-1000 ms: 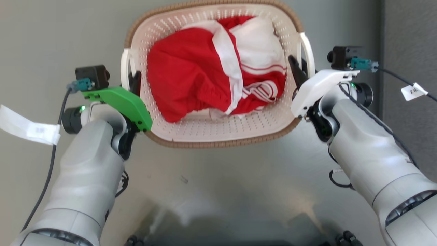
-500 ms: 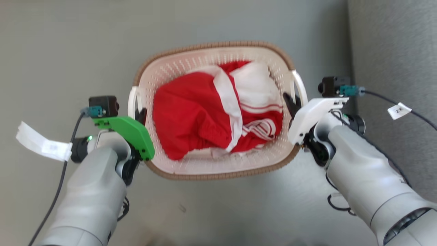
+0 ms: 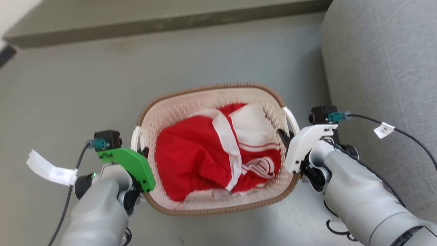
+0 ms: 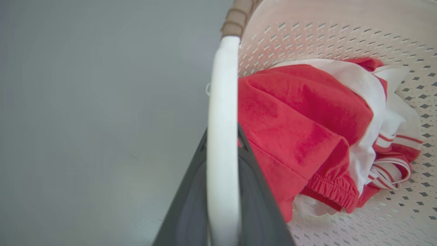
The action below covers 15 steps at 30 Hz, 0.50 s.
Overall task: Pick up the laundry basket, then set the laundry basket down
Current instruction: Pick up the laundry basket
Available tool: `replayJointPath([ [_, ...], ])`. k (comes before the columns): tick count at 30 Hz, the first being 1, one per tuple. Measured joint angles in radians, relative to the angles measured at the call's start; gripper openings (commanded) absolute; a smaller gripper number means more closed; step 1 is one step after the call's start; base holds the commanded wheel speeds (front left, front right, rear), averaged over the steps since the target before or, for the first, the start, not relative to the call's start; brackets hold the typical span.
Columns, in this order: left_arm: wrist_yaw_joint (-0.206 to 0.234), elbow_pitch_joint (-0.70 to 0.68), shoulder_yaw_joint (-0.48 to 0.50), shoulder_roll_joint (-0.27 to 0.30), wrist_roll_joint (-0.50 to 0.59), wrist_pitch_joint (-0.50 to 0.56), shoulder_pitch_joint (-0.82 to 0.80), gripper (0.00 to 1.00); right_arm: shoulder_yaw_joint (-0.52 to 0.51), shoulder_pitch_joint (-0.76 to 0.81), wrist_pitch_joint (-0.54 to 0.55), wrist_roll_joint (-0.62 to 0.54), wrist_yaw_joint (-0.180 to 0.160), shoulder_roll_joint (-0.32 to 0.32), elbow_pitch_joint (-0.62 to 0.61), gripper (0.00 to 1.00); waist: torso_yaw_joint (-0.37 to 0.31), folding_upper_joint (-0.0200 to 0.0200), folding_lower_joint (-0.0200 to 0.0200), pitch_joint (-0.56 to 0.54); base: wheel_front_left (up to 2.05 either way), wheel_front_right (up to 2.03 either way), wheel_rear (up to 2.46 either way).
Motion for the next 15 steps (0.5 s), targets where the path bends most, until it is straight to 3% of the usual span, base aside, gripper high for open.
replayJointPath([
  [15, -0.002, 0.042, -0.022, -0.013, -0.022, 0.061, 0.119, 0.00, 0.047, 0.128, 0.082, 0.071, 0.000, 0.006, 0.012, 0.00, -0.025, 0.0000, -0.0001, -0.198, 0.00, 0.00, 0.00],
])
